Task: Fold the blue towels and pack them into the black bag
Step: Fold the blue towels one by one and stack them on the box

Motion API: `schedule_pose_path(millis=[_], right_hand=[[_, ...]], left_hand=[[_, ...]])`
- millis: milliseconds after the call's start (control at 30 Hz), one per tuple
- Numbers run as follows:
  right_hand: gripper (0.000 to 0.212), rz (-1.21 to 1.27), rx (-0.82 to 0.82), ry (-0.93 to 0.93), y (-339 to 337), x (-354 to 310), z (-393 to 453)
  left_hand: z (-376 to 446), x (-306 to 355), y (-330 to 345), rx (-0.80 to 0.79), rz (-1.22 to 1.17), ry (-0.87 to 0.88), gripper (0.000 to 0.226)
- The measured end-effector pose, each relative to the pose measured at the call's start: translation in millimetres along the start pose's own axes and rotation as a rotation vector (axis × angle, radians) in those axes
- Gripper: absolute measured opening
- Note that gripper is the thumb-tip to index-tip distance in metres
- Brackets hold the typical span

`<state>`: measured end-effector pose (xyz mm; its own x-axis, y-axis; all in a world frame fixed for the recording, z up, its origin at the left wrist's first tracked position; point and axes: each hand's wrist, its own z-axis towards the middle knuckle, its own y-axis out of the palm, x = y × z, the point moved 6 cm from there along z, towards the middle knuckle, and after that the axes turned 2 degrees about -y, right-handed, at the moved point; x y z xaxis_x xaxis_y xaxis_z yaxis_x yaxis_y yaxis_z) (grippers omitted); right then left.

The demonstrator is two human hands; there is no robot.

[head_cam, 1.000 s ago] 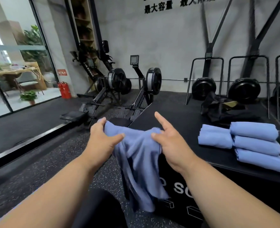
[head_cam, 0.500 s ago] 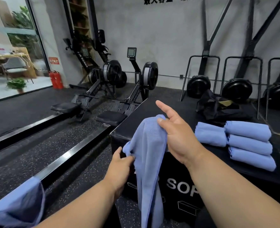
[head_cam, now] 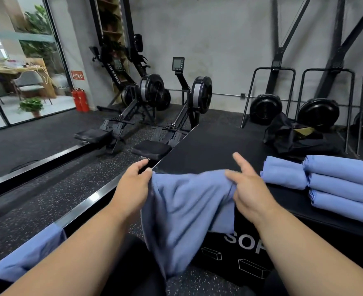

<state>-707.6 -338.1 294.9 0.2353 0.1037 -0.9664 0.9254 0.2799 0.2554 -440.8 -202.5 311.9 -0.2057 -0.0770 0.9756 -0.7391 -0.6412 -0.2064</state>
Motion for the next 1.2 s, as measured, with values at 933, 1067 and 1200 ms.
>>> schedule_pose_path(millis=[933,1067,1200], right_hand=[[0.052,-0.244,-0.019,-0.009,-31,14,-15],[0.044,-0.189,0.046,-0.089,-39,9,-14],[0.035,-0.012,0.090,-0.032,-42,10,-14]], left_hand=[[16,-44,-10,-0.019,-0.351,-0.350,0.015],[20,-43,-11,-0.026,-0.402,-0.369,0.010],[16,-40,-5,-0.230,-0.396,-0.422,0.029]])
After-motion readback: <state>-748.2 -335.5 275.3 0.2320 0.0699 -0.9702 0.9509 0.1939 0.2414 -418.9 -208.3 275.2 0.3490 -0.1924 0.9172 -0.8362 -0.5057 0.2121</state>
